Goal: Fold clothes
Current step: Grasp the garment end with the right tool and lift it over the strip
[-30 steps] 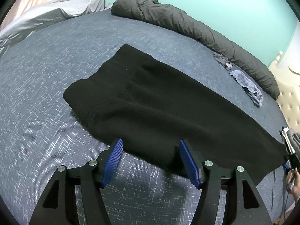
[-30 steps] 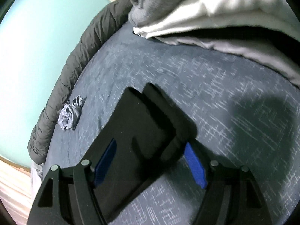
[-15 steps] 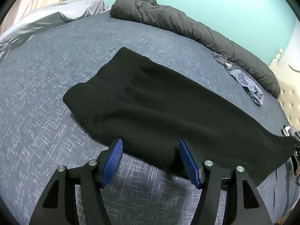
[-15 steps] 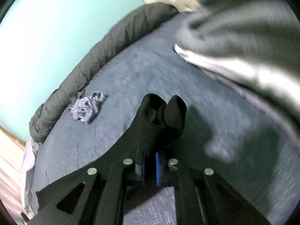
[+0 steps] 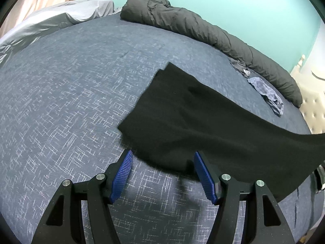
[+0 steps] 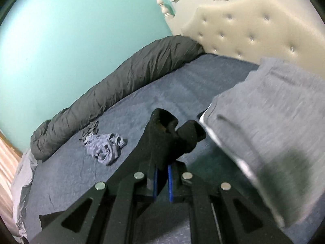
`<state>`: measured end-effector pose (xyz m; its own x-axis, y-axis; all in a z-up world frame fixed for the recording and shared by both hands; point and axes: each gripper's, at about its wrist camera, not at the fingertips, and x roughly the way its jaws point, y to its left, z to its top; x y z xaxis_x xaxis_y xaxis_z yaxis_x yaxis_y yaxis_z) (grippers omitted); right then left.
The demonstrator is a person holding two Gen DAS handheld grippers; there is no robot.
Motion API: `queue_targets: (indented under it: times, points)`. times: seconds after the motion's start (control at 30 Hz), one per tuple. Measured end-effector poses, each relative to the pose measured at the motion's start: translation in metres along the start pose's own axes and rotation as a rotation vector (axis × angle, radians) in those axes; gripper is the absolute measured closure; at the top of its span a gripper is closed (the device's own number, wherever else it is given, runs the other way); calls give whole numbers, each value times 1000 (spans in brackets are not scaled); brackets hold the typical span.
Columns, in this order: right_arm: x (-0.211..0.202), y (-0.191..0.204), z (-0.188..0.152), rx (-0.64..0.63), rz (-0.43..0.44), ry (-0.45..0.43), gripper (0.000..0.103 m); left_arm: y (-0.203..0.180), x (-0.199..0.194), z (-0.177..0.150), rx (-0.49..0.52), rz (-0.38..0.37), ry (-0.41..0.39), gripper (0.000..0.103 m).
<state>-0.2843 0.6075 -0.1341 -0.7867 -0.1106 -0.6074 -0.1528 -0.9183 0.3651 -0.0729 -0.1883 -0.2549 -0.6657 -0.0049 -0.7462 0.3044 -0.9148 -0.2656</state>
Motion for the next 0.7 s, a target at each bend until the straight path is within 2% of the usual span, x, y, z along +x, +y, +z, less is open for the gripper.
queue_targets:
  times: [0.27, 0.37, 0.5, 0.63, 0.7]
  points:
    - [-5, 68, -14, -127, 44, 19, 96, -1, -4, -2, 11, -1, -8, 36]
    - [-7, 109, -29, -185, 90, 30, 96, 1, -3, -3, 12, 1, 1, 36]
    - [-9, 168, -62, -254, 149, 61, 96, 1, 0, -3, 28, -6, 14, 36]
    - [-9, 231, -108, -380, 179, 94, 96, -1, -2, -1, 58, -19, 8, 36]
    - [-5, 259, -128, -396, 204, 120, 96, -1, -2, 0, 69, -15, 6, 36]
